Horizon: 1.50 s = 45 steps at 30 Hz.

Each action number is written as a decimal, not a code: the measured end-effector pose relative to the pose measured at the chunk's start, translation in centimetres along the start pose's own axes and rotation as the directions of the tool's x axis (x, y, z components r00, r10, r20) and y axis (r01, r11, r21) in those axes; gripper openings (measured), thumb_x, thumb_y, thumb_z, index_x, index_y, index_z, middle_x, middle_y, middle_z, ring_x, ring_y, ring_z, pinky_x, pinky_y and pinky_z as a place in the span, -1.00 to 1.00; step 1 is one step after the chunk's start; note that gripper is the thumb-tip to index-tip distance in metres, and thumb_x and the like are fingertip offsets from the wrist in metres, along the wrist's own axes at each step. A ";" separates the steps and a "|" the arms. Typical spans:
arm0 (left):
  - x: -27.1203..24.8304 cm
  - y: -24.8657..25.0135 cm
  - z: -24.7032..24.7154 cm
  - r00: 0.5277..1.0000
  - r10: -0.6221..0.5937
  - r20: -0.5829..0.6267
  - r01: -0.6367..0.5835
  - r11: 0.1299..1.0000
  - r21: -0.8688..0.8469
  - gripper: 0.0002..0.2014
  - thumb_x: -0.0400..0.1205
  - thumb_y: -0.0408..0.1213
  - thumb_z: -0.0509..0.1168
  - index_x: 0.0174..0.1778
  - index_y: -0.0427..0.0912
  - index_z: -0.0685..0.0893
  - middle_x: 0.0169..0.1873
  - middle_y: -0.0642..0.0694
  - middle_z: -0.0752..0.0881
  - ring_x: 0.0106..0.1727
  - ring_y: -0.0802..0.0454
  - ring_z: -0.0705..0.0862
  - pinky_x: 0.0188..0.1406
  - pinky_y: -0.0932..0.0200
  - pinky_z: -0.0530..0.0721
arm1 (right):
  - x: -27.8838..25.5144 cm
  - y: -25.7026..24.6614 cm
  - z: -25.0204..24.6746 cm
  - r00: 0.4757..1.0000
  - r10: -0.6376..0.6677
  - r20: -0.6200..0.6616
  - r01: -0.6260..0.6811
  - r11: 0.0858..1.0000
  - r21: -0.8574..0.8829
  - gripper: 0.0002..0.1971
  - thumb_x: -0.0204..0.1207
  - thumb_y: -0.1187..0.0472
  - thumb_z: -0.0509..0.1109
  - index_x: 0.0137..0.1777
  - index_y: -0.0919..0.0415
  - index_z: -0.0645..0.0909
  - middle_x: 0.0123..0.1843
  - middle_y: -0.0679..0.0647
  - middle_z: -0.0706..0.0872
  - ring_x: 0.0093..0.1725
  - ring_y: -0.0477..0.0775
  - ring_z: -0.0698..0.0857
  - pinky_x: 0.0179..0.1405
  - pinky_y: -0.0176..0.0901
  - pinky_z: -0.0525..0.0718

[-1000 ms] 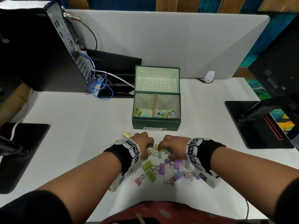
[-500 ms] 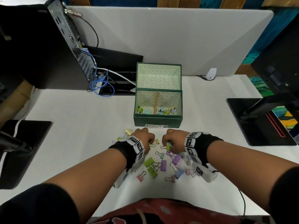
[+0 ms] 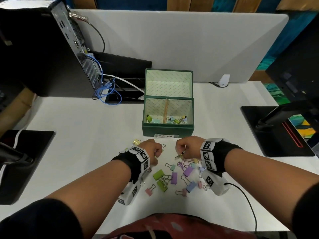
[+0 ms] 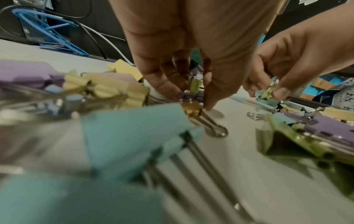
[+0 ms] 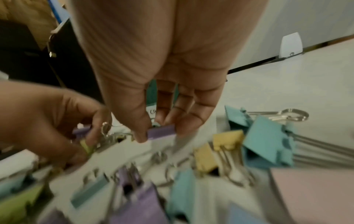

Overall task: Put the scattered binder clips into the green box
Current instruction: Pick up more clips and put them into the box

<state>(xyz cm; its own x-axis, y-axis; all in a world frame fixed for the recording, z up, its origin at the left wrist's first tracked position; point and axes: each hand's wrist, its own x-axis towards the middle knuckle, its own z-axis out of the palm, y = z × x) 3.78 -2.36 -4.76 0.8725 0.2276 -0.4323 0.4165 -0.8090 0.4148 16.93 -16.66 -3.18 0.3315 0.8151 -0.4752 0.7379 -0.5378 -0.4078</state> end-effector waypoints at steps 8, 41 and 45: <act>-0.4 -0.5 -1.0 0.997 -0.073 0.023 0.075 0.995 -0.069 -0.85 0.40 -0.37 0.41 -0.16 -0.07 0.66 -0.14 0.04 0.58 -0.10 0.07 0.54 -0.18 0.30 0.45 | 0.1 -1.1 -6.8 0.972 0.083 -0.221 0.086 0.745 0.661 -0.78 0.41 0.44 0.46 -0.28 0.12 0.55 -0.32 0.04 0.67 -0.38 -0.01 0.66 -0.34 -0.26 0.73; 1.0 3.4 -7.1 0.973 -0.024 -0.228 -0.074 0.908 -0.413 -0.89 0.54 -0.27 0.36 -0.09 0.05 0.68 -0.14 0.06 0.72 -0.16 0.08 0.73 -0.14 0.32 0.72 | -5.1 2.4 -1.4 0.994 0.072 0.085 -0.061 0.991 -0.121 -0.62 0.46 0.25 0.37 0.28 -0.01 0.58 0.25 0.06 0.59 0.17 0.07 0.60 0.20 -0.15 0.53; 0.0 1.3 -4.7 1.000 0.016 -0.021 -0.016 1.000 0.006 -0.69 0.48 -0.29 0.36 0.13 0.06 0.64 0.17 -0.02 0.63 0.15 0.00 0.64 0.21 0.11 0.63 | -4.6 2.2 -0.4 0.991 0.029 0.130 0.003 0.971 -0.238 -0.53 0.47 0.16 0.41 0.39 -0.06 0.45 0.36 0.06 0.51 0.31 0.13 0.56 0.26 -0.02 0.58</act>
<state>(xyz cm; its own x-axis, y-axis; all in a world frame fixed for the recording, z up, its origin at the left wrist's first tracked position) 5.56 -0.85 -0.49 0.8844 0.2262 -0.4083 0.4010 -0.8159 0.4165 17.23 -21.52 -1.53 0.2736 0.7644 -0.5837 0.8574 -0.4689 -0.2121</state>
